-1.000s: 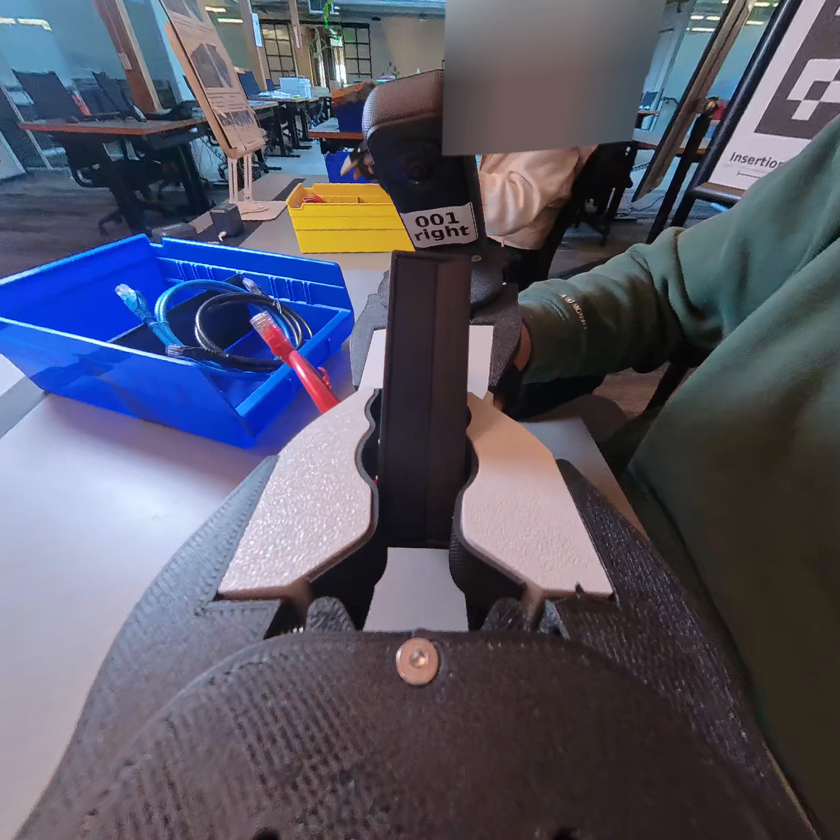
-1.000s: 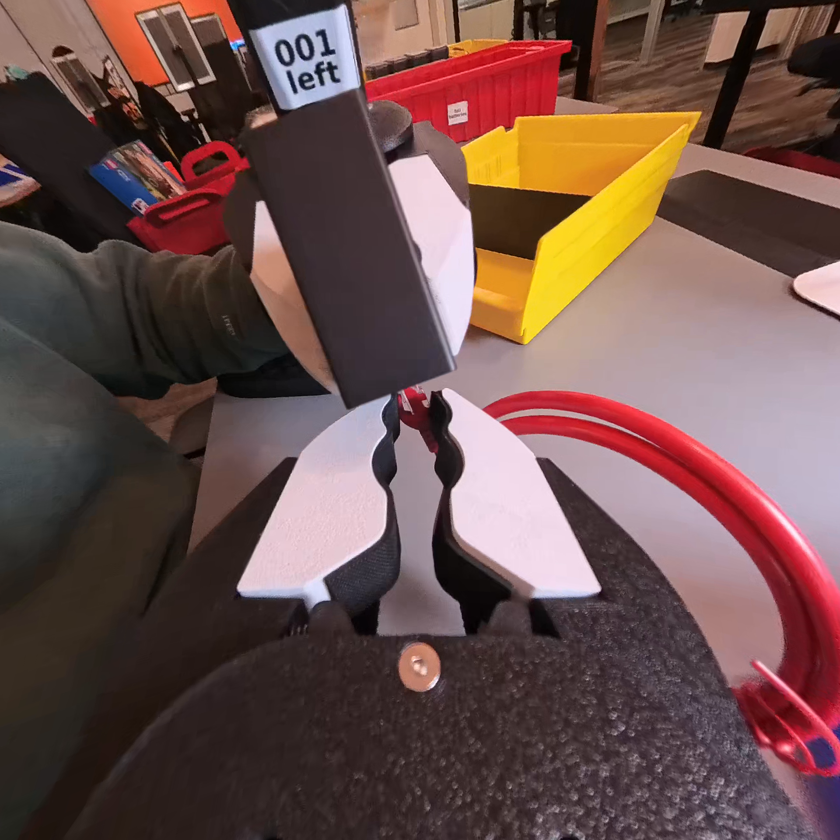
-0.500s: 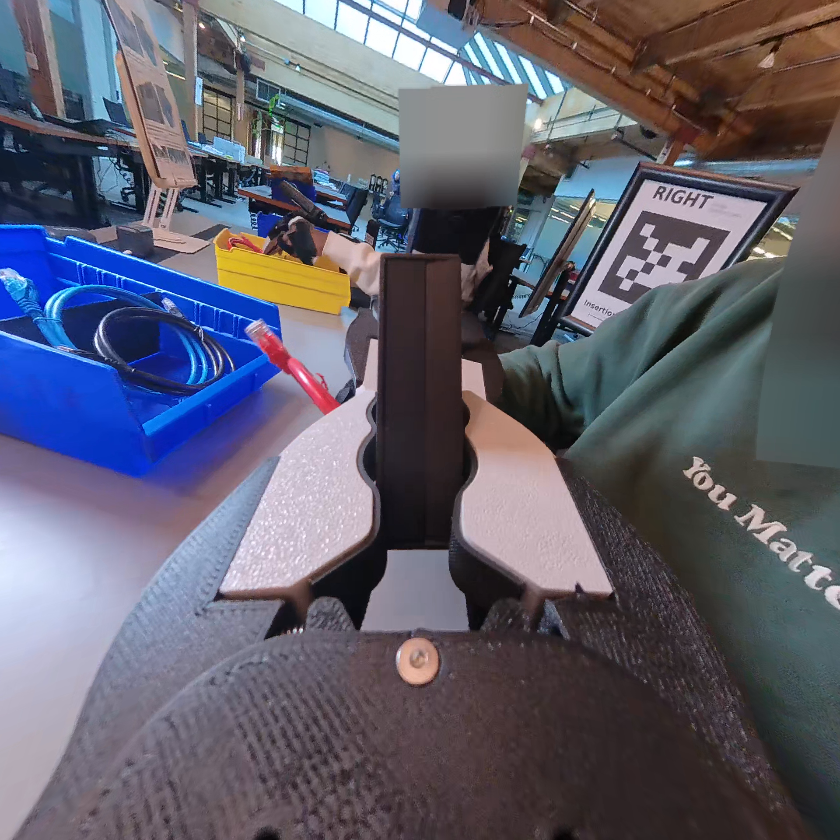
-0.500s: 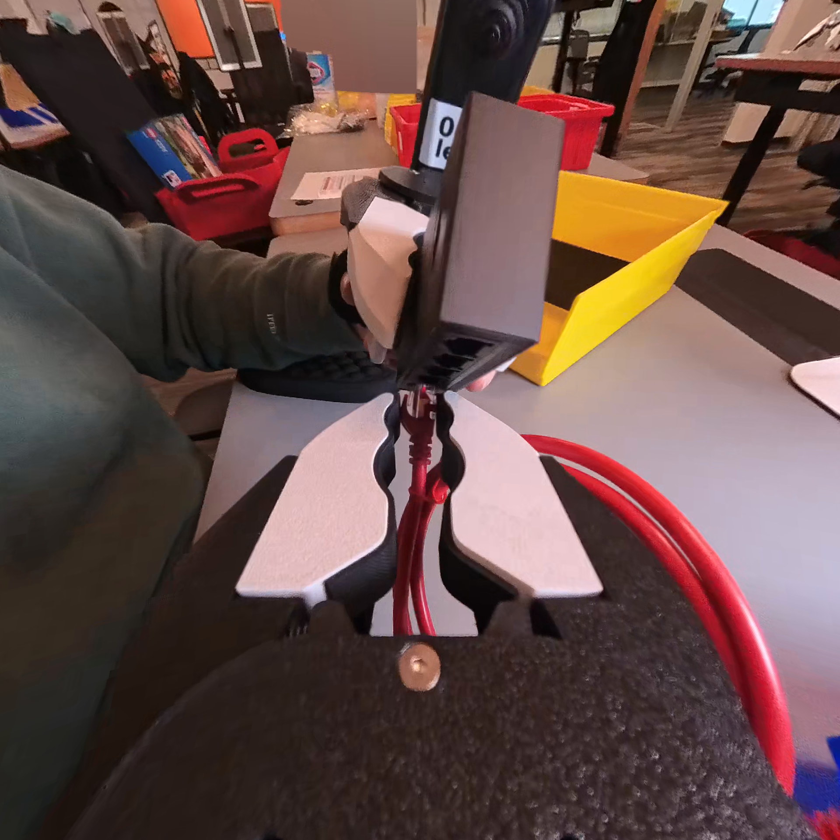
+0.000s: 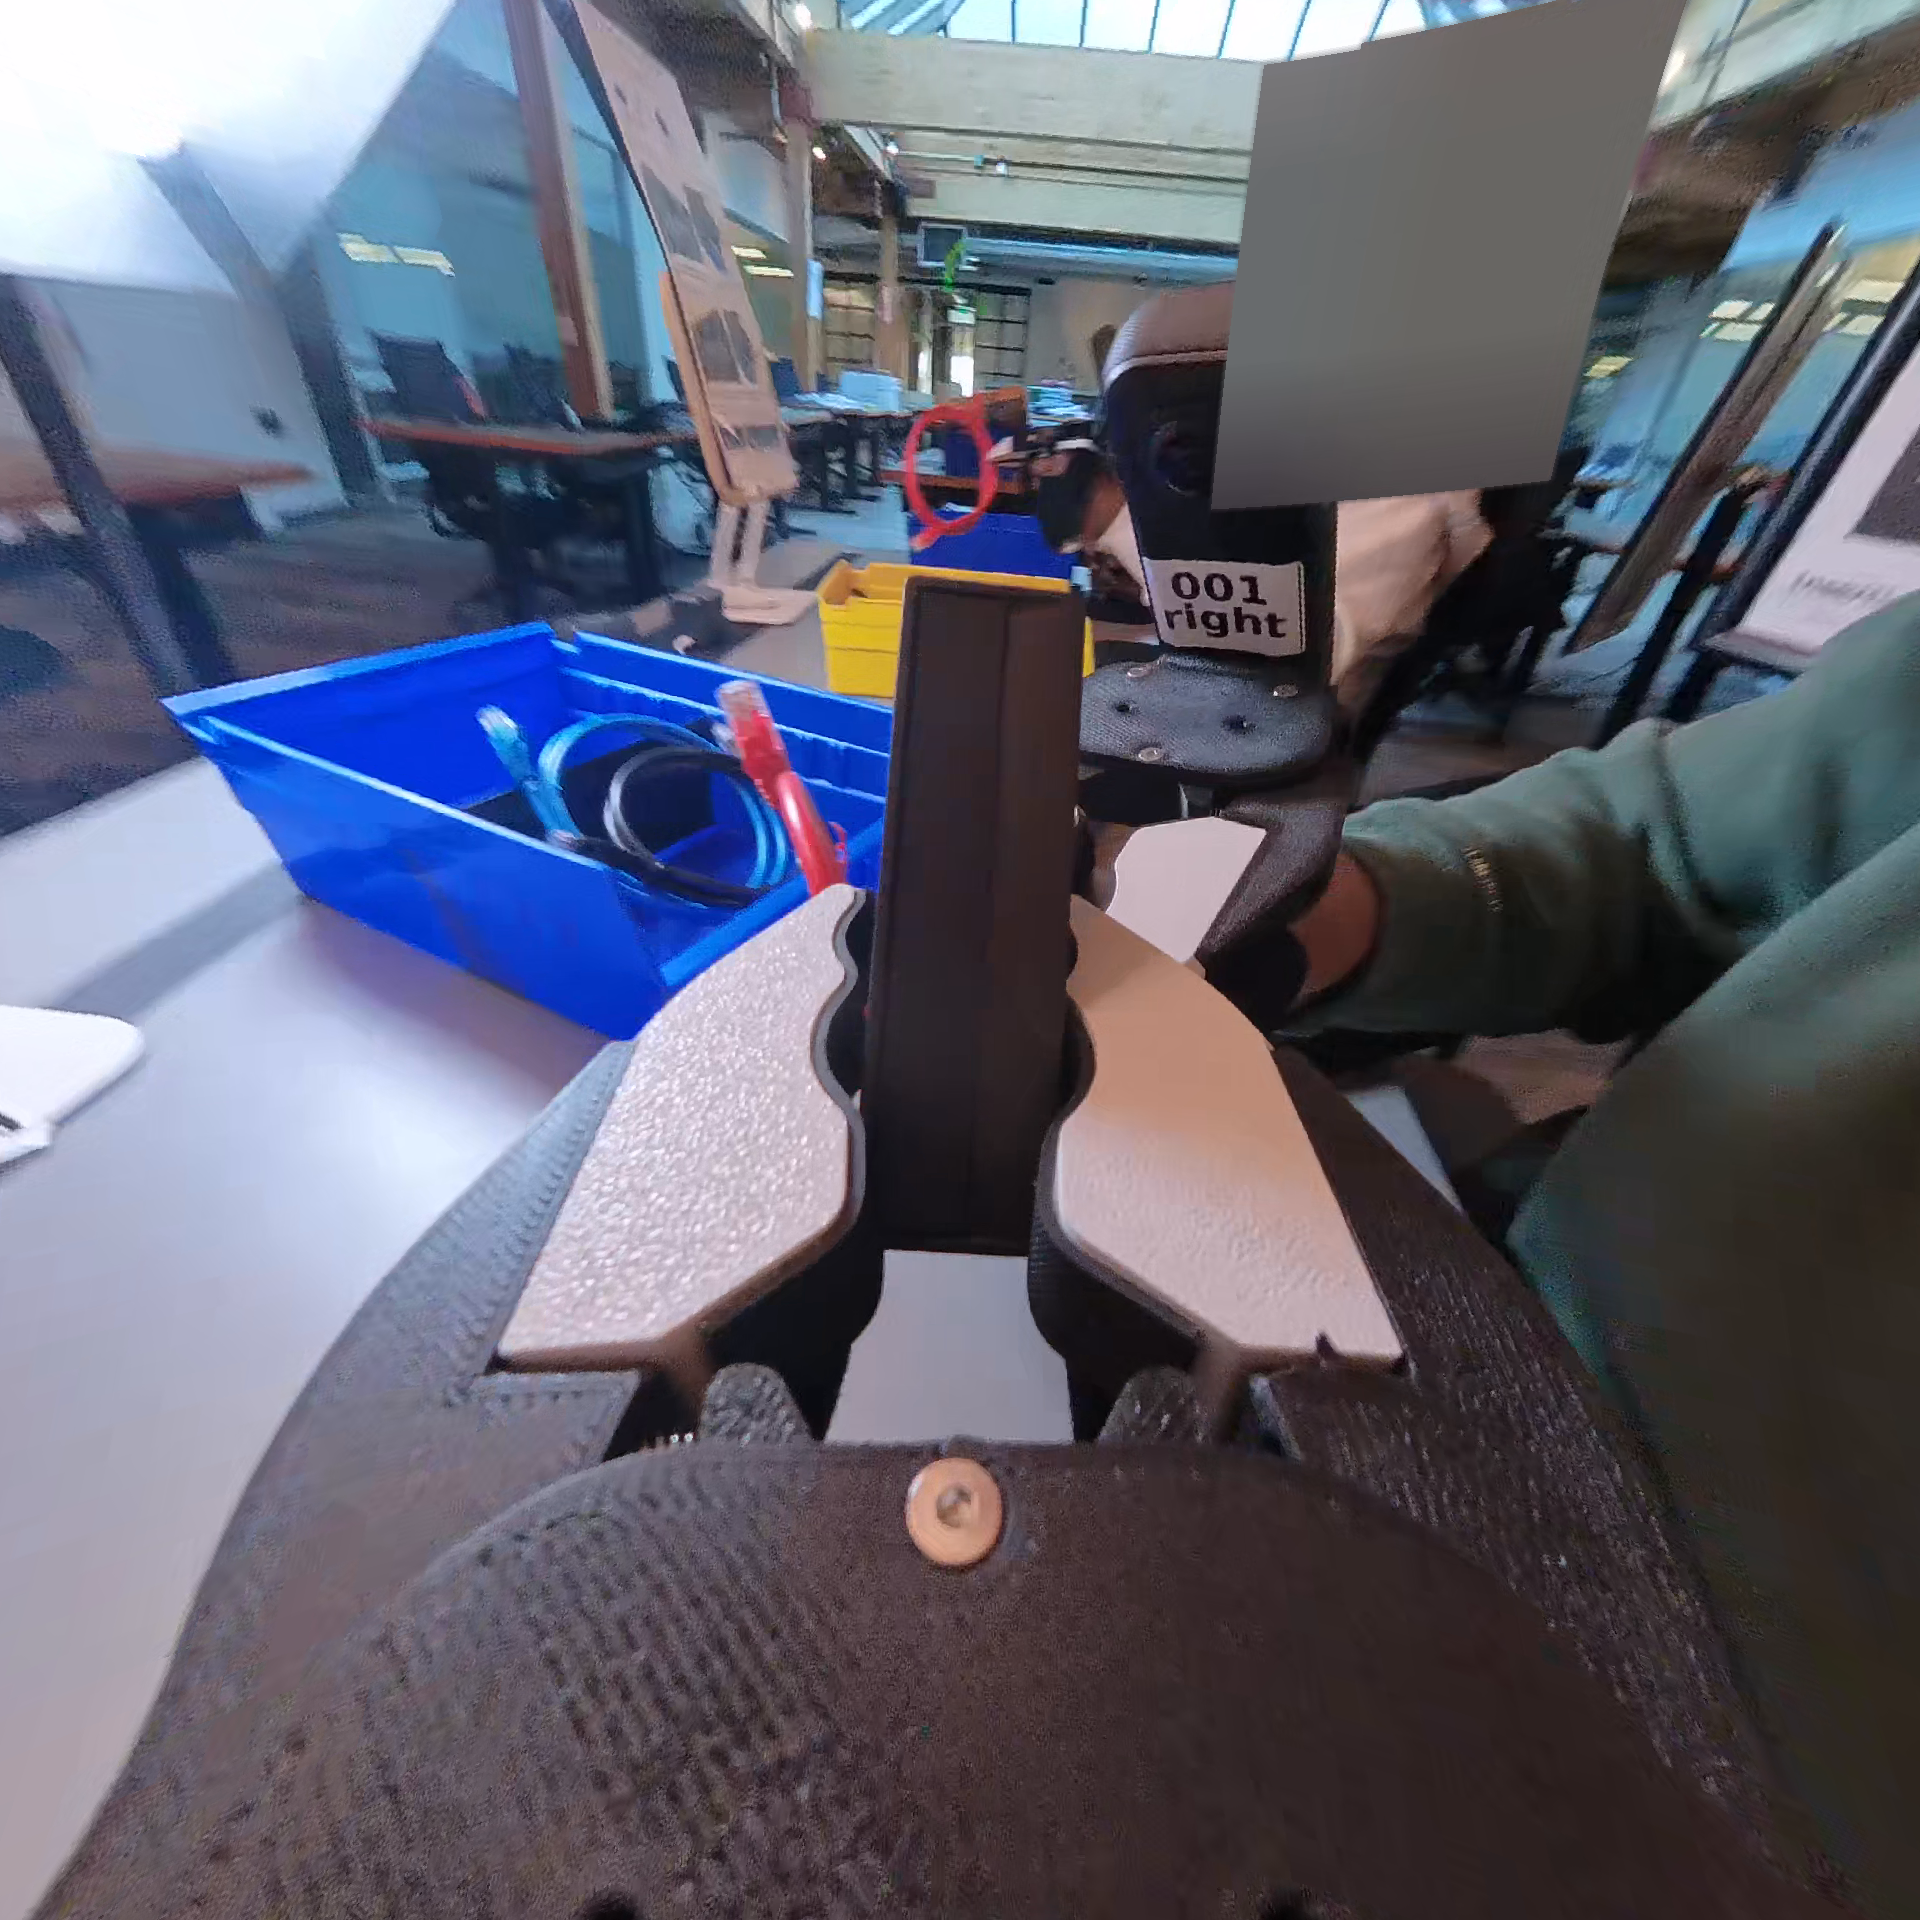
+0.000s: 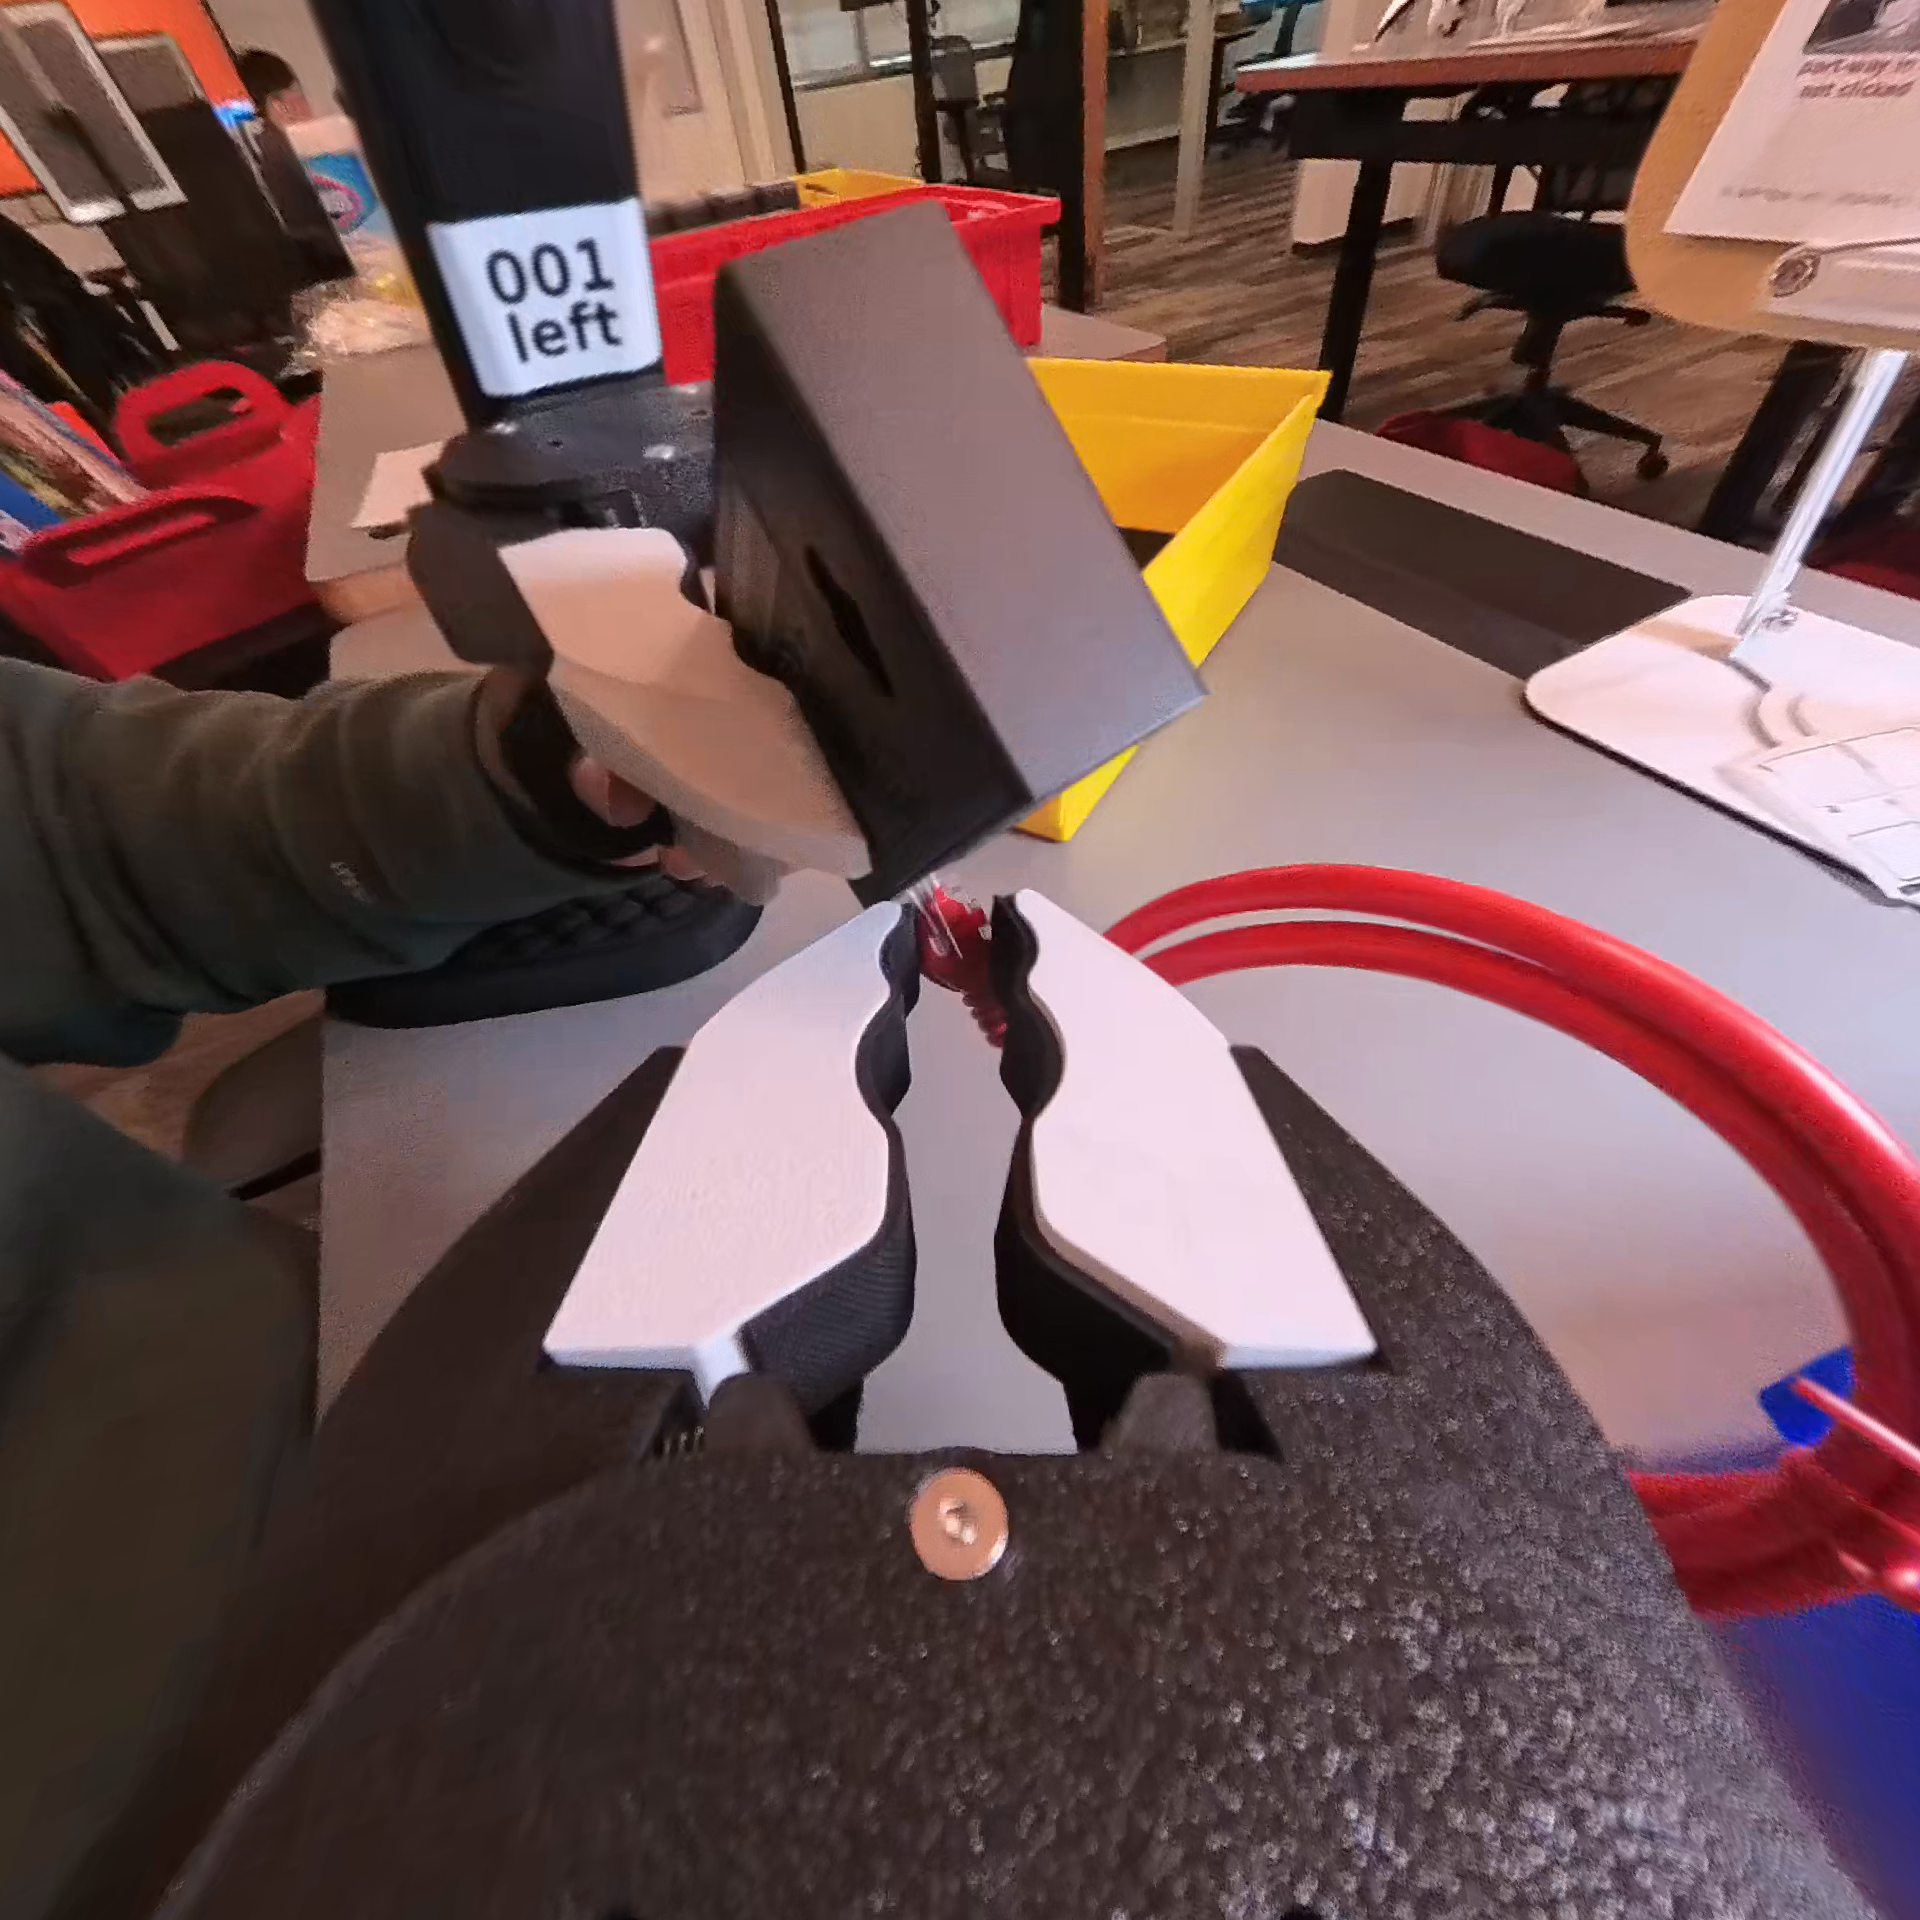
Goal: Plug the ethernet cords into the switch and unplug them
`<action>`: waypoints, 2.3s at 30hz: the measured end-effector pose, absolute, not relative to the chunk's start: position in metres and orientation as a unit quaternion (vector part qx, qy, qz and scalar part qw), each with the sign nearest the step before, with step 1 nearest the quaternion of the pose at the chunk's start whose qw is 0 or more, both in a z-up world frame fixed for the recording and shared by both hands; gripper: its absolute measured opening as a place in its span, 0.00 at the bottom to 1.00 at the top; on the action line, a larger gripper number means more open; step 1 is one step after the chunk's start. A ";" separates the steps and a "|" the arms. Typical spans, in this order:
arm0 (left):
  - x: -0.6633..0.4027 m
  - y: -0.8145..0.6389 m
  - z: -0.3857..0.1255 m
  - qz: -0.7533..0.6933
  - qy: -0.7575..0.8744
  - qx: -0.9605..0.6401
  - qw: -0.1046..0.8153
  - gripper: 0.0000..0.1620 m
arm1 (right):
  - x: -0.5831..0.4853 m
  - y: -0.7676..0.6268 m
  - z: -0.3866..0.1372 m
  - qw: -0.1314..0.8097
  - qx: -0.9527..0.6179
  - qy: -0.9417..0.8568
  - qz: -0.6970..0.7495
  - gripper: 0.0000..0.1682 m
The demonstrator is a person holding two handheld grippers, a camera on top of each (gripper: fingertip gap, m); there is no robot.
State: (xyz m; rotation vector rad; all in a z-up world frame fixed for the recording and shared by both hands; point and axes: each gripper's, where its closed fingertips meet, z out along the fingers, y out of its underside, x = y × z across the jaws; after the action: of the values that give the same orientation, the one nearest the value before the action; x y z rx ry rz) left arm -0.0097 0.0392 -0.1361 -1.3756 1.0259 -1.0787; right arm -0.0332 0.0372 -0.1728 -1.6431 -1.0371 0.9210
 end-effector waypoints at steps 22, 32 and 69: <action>-0.062 0.070 -0.127 -0.662 0.186 -0.579 0.438 0.18 | 0.073 0.081 -0.102 0.514 -0.651 -0.411 0.378 0.08; -0.056 0.073 -0.152 -0.643 0.191 -0.611 0.420 0.18 | 0.153 0.235 -0.153 0.399 -0.806 -0.136 0.415 0.11; -0.043 0.068 -0.165 -0.723 0.150 -0.581 0.342 0.18 | -0.030 0.063 -0.169 0.514 -0.567 -0.623 0.161 0.51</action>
State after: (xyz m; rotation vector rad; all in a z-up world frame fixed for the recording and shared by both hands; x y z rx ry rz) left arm -0.0434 0.0684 -0.1650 -1.5106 0.3890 -1.8810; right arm -0.0299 0.0630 -0.1689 -1.3630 -1.4984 0.3867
